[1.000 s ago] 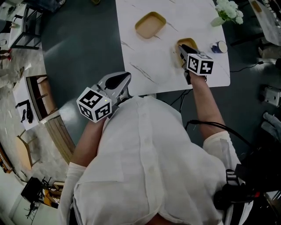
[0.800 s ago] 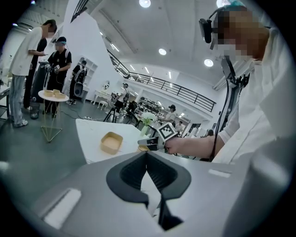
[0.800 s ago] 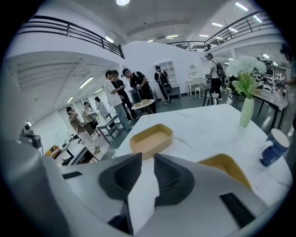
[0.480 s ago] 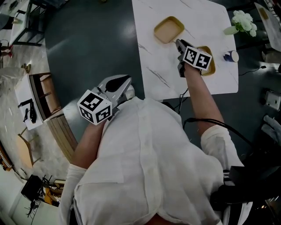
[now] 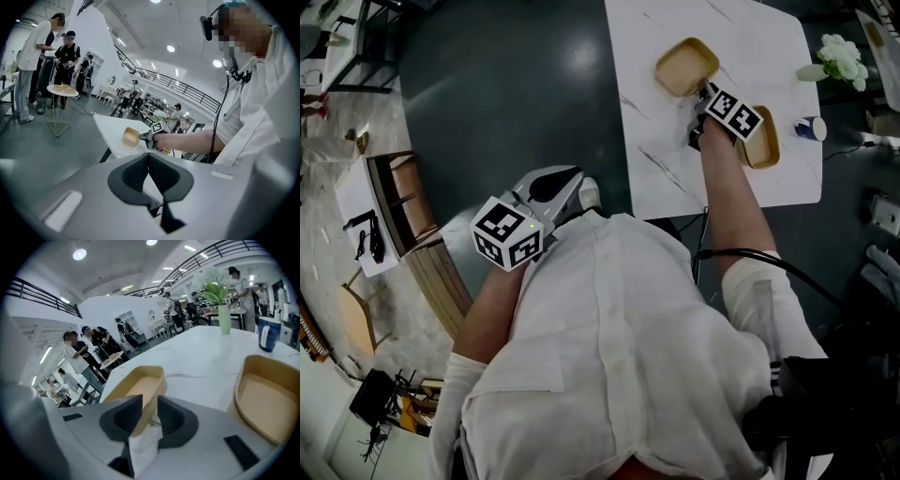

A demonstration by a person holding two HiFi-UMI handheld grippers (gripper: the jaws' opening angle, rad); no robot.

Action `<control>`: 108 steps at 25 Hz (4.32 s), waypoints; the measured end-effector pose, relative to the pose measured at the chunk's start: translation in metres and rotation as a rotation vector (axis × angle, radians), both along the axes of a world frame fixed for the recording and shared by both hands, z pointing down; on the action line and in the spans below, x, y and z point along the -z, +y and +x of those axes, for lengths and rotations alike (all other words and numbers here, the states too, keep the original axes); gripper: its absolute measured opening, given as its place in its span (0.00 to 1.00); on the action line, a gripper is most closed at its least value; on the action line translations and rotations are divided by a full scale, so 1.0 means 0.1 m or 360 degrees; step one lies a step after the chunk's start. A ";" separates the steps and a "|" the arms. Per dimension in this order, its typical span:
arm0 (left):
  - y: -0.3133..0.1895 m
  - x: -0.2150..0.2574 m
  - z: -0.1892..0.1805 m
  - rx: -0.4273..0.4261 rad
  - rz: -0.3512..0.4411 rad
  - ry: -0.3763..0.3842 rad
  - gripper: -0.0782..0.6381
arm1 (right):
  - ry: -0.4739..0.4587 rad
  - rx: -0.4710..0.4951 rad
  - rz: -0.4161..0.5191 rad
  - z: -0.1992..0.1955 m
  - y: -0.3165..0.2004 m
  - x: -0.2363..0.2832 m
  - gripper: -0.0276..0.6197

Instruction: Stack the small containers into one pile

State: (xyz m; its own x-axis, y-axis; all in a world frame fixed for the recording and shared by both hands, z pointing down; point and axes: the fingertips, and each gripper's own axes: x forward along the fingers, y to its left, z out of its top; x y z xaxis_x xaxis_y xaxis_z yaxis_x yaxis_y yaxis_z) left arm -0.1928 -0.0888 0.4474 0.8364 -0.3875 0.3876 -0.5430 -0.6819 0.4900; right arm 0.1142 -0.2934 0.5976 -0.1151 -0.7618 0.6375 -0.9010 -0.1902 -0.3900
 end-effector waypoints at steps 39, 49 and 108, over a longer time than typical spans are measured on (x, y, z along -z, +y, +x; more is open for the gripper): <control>0.12 0.20 0.90 -0.0166 0.0061 0.0156 0.12 | 0.0047 0.0566 0.0051 0.21 0.75 0.82 0.07; 0.32 0.32 1.43 -0.0173 0.0086 0.0156 0.12 | 0.0038 0.0664 0.0053 0.85 1.08 1.03 0.06; 0.83 0.42 2.22 0.0132 0.0107 -0.0038 0.12 | 0.0225 0.0862 0.0050 2.01 1.13 0.44 0.22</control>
State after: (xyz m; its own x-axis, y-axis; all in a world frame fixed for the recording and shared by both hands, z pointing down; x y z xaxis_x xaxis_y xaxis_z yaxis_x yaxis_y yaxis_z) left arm 0.0292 -0.0059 0.4053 0.7915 -0.4805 0.3777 -0.6096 -0.6652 0.4312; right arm 0.3156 -0.1801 0.5536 -0.4104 -0.6365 0.6530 -0.9106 0.3244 -0.2560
